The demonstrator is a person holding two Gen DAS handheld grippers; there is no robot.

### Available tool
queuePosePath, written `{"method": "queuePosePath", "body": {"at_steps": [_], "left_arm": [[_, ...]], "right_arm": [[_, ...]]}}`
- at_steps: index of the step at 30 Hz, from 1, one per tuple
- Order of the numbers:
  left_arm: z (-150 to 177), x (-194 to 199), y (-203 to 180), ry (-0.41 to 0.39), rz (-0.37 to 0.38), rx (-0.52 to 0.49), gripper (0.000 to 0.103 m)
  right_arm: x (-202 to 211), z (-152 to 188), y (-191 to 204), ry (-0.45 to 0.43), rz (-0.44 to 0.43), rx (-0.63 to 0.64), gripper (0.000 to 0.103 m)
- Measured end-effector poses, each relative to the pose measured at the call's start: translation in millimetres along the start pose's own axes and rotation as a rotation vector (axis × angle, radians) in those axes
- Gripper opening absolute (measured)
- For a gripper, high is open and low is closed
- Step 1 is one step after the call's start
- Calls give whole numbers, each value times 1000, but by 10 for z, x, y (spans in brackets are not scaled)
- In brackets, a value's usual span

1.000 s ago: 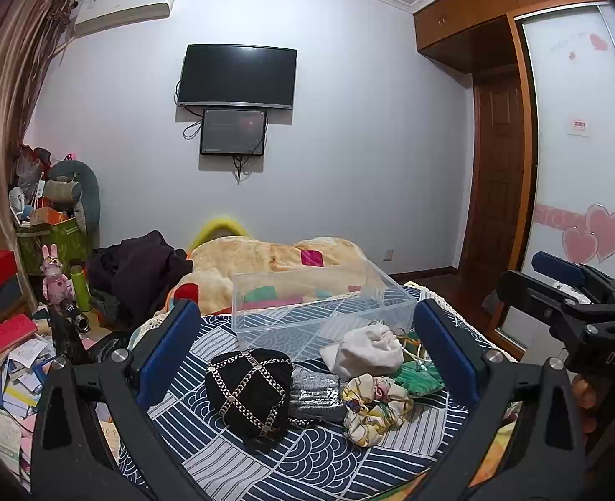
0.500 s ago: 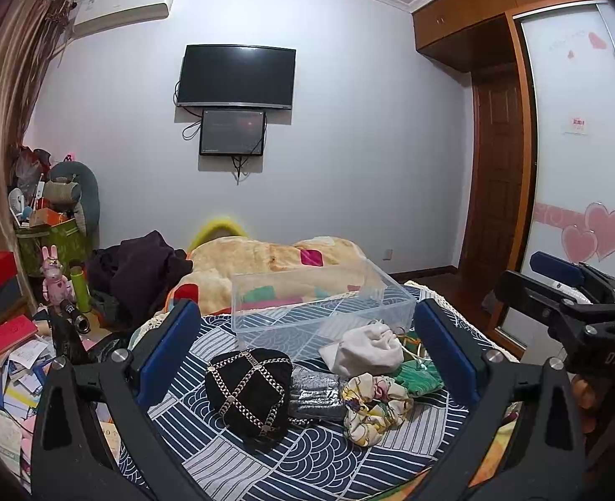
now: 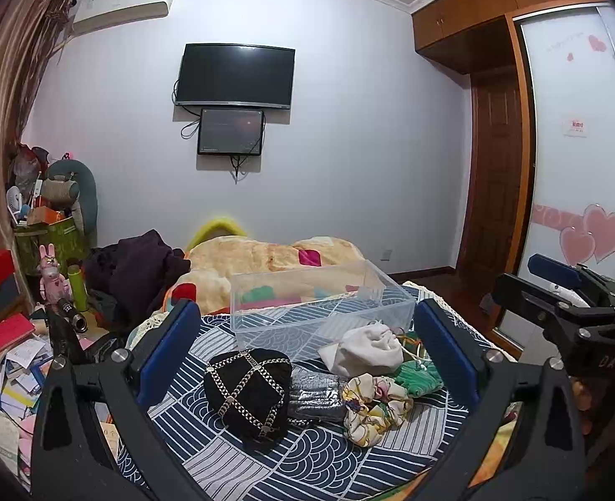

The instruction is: Organize soft objects

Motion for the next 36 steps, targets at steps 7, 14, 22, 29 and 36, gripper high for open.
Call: {"method": "queuePosePath", "body": {"at_steps": [7,14,22,29,36], "left_arm": [[142,-226,109,77,0,21,103],[422,-612,336,193,-23,72,96],[566,-992,641,291,-47,113,87],[608,-1319,720,349,-18,156,87],[812,-1572,673,413,-39,128,81]], "right_arm": [[-217,142,-55,67,-1,-6,103],[-555,373,-141,206,-34,-39,99],[-863,449,-219,303,-70,-60,85],[-1272,470,-196,390,-91,-54,72],[-1519,669,-138,483,-125,-57,44]]}}
Point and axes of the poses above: each gripper's, at about its wrist camera, not at the fingertips, and x roughly against the way its jaws point, y to its left, z to its underside, the point moved 1 cm from there along -x, roughly the way its jaws point, and after that the axes turned 3 degrees about y, right-handed, at the moved point
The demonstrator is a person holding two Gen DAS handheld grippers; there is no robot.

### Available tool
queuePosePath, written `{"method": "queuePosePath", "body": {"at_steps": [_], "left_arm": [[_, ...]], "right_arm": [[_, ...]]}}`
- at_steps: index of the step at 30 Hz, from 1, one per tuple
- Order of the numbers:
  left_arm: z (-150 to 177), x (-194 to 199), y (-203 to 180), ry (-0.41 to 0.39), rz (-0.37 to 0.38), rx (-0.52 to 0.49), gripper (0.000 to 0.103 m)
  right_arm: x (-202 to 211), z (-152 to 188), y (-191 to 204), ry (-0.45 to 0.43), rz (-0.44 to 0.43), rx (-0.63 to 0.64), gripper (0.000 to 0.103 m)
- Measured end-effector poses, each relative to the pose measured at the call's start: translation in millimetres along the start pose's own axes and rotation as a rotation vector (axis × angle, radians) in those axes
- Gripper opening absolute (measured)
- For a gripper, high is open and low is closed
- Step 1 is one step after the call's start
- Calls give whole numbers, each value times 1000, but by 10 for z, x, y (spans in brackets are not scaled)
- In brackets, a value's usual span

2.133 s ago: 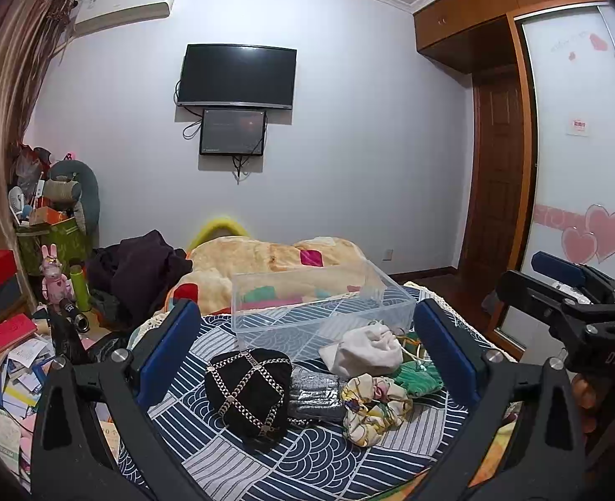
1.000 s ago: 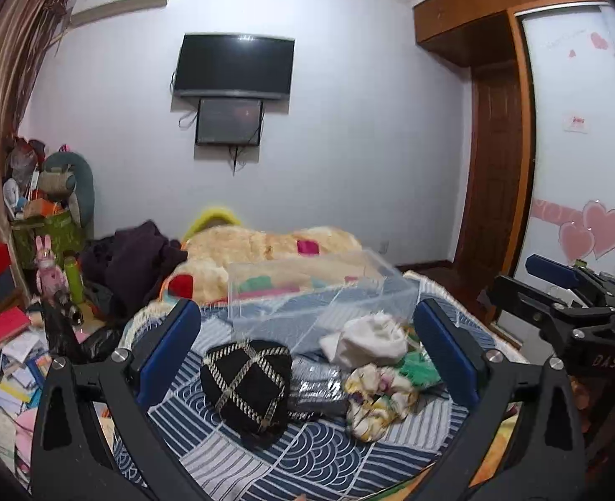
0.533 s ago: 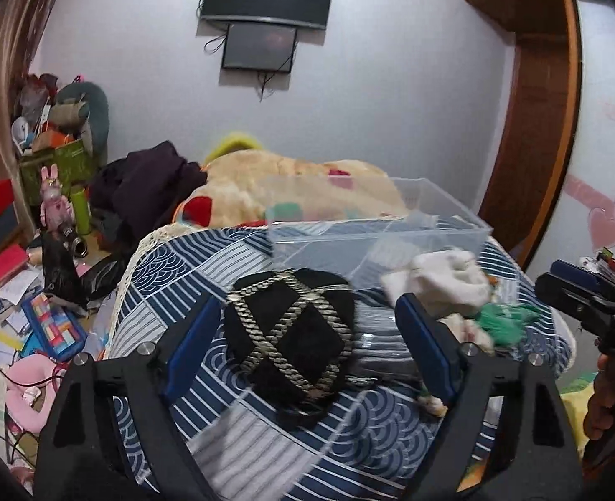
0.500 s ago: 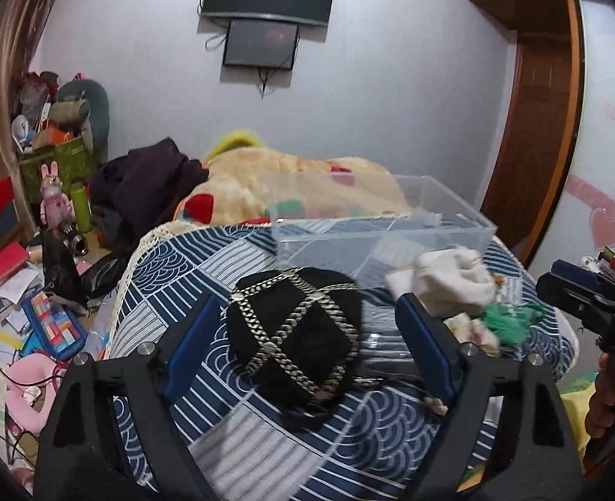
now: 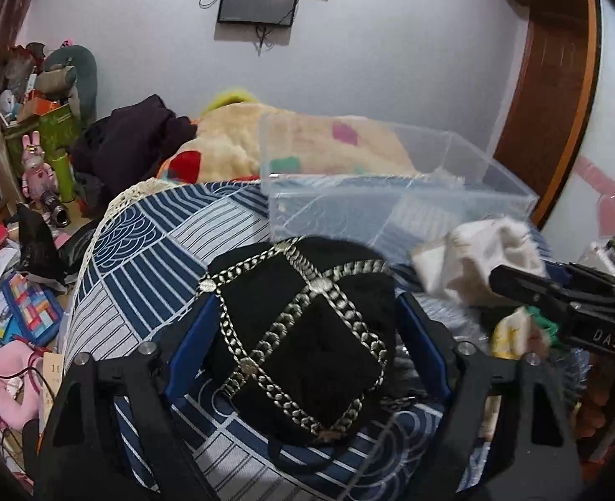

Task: Organize soft objects
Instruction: 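Grasp the black chain cap with left tool while right tool grasps white pouch, then lower the cap into the box with left tool while right drops pouch in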

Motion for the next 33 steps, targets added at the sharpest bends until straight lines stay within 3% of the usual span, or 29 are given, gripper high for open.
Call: {"method": "queuePosePath", "body": {"at_steps": [3,8,10,13,24,33], "left_arm": [[28,21,43,-20,-6,8,69],[67,140,140,-48,6,43,32],[72,194,189,-57,15,64,23],[55,331,238,-85,56,84,21],[-166,799,94,-203,81,37,20],[-548,985,-35,-277,116,-7,20]], "right_arm": [[42,33,-4,-12,-2,2,36],[156,57,-26,-42,-1,2,26],[216,53,-25,-62,2,5,25],[354,52,-20,-97,-2,7,23],[791,-145,-28,-239,3,-3,23],[890,-283,-78,-286,12,-9,23]]}}
Point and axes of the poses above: each gripper's, at about its wrist camera, not at the fingertips, and x roughly against the way its jaws point, y to its left, z to its underside, the point moved 1 cm from there along -x, roughly the way its jaws point, and after that the axes turned 3 degrees about y, right-handed, at the moved point
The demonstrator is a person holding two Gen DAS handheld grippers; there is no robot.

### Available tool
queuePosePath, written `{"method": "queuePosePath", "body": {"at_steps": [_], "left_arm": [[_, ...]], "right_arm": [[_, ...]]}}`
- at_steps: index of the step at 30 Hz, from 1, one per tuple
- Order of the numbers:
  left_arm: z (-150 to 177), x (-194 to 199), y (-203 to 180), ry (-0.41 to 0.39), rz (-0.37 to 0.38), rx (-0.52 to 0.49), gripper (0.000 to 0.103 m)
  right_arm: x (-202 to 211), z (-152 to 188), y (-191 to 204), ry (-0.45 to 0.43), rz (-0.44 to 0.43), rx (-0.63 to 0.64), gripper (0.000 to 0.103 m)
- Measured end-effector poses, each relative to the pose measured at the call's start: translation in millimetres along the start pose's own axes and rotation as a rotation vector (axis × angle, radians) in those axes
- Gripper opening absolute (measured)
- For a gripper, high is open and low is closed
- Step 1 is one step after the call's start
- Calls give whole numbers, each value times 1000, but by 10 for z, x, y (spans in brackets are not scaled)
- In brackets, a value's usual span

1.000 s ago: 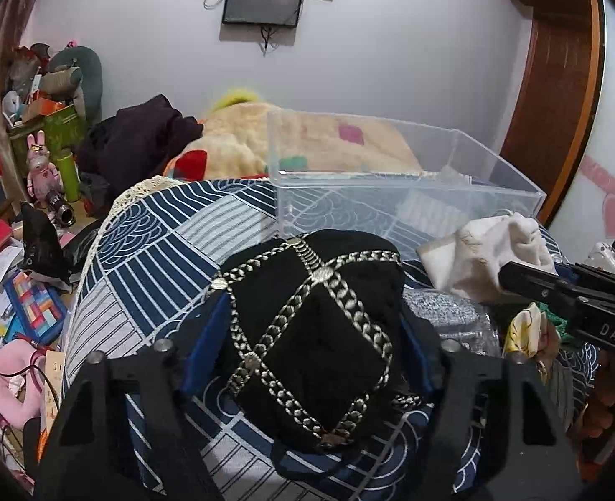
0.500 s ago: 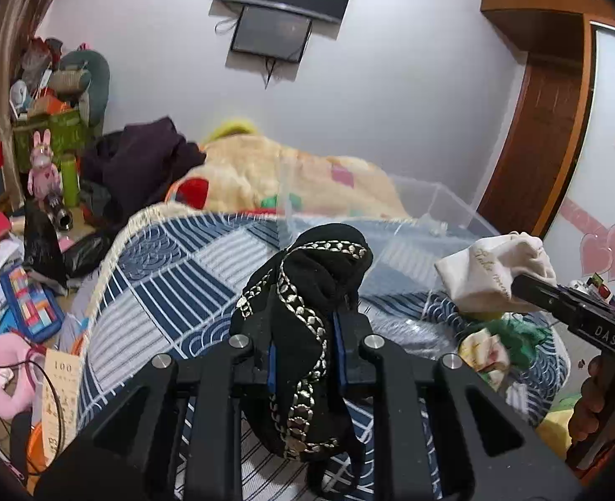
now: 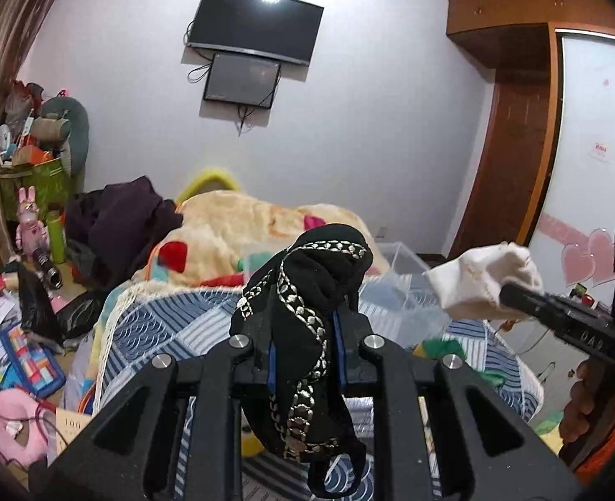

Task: Organize soft objects
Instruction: 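Lower the cap into the box with left tool while right drops pouch in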

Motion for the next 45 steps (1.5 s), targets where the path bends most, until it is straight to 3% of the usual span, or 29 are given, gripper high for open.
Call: {"method": "queuePosePath", "body": {"at_steps": [8,16,24,28,34,36,38,41,45], "left_arm": [[-307,-253,-106,-32,-5,-34,20],[-426,-765,-173,-14,-48,-72,20],[-406,-1330,-81,101,-72,-34,20],[-327,-1605,-39,212,-70,-16,20],[-161,-1768,-117,298,-92,-82,21],[-137,-1746,-138,305,-83,-98,26],[-135,-1715,-158,307,-72,-106,39],[-134,-1594,-209,280,-74,-124,54],[-182,-1393,-257,237,-67,-142,57]], "right_arm": [[-150,-233,-28,-12,3,8,23],[-529,-373,16,51,18,46,23],[-982,-317,-28,198,8,39,23],[-1145,-259,-54,279,4,44,23],[-1264,-162,-69,358,18,68,24],[-1254,-141,-70,362,45,77,25],[-1229,-150,-61,359,63,80,32],[-1117,-163,-63,333,65,80,49],[-969,-218,-68,287,75,87,58]]}}
Point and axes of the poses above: each gripper's, at about its wrist camera, not at the fingertips, and x roughly against the way its jaws point, y to its left, z to its underside, the point moved 1 cm from there along -x, roughly the way its jaws point, and after that the axes turned 3 degrees about y, right-handed, at the moved point
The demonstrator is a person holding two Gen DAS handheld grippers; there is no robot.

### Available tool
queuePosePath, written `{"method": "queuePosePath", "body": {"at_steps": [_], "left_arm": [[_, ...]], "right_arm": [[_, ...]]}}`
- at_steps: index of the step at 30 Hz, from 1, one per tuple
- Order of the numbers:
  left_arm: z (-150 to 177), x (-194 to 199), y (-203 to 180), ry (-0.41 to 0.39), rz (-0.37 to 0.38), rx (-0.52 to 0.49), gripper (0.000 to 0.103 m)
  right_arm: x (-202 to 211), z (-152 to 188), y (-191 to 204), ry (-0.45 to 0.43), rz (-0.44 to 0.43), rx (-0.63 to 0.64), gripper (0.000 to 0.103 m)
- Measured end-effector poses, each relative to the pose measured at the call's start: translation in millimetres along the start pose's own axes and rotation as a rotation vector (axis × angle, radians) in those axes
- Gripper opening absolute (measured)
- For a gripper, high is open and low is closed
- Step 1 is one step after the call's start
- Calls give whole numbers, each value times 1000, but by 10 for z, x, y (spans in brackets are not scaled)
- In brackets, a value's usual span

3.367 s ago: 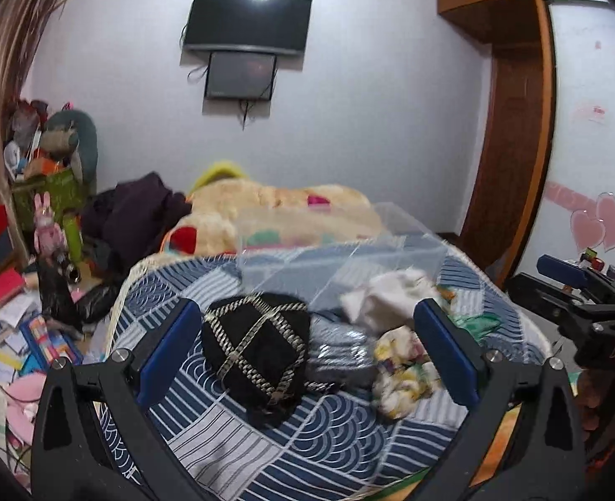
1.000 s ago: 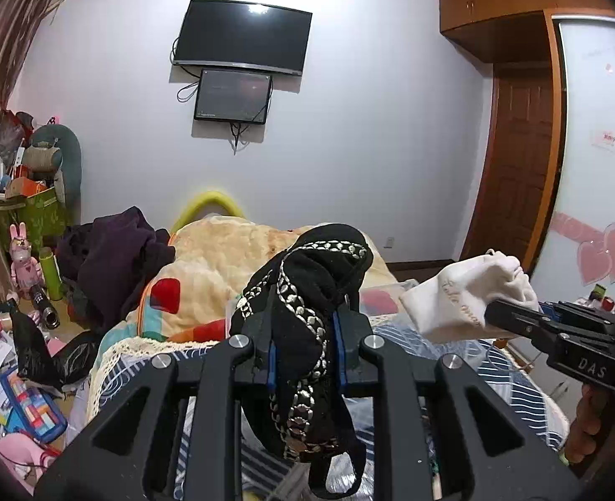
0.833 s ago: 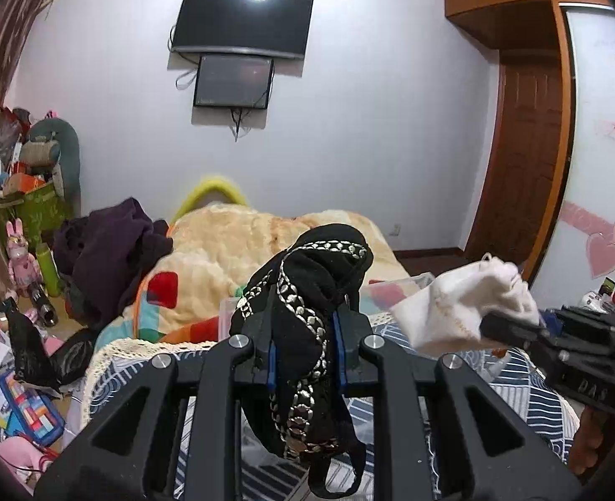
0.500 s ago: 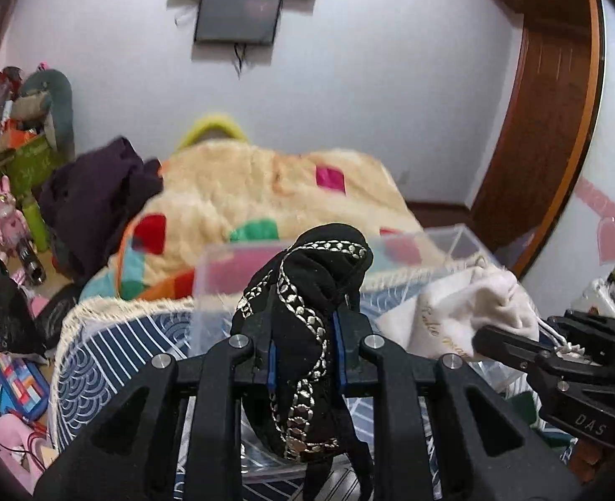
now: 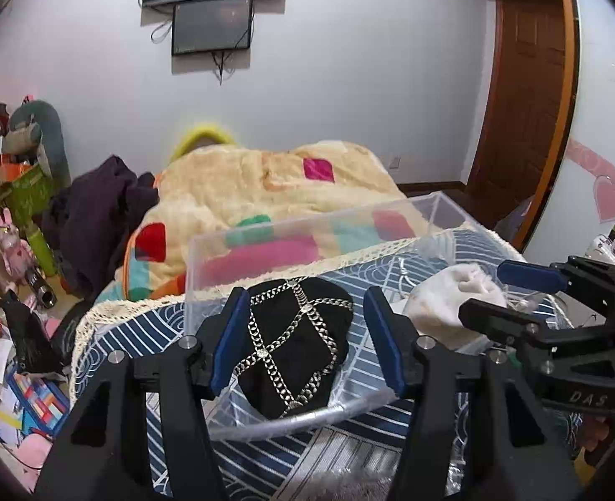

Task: Organize soft objects
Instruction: 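Lower the cap into the box with left tool while right drops pouch in, then grasp the yellow fuzzy ball with left tool while right grasps green sponge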

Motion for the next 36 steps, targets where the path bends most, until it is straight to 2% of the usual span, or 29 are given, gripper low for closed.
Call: {"method": "queuePosePath", "body": {"at_steps": [2,6,9,11,13,16,20,28,36], "left_arm": [[0,114,1,-22,8,7,64],[15,374,35,-74,13,25,73],[41,563,74,-102,14,41,80],[51,682,117,-123,4,64,92],[64,778,158,-141,-1,81,98],[125,900,204,-148,-3,80,99],[297,895,284,-104,-11,83,100],[797,680,408,25,-18,114,100],[1182,497,437,109,-50,94,99]], "right_arm": [[109,-4,-6,-22,2,2,59],[340,19,-15,-82,-10,-2,74],[472,41,-21,-117,-20,-14,79],[550,75,-54,-136,-30,-30,83],[621,129,-69,-154,-25,-44,87],[652,209,-90,-158,-18,-55,88],[613,370,-108,-126,-10,-63,88],[362,686,-258,-6,16,-76,88],[84,770,-376,81,-32,-147,88]]}}
Point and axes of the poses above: each gripper's, at about its wrist camera, not at the fingertips, and x roughly against the way its jaws point, y to its left, z to its underside, the point moved 1 cm from there along -x, roughly the way its jaws point, and after that the axes turned 3 degrees about y, right-handed, at the moved point
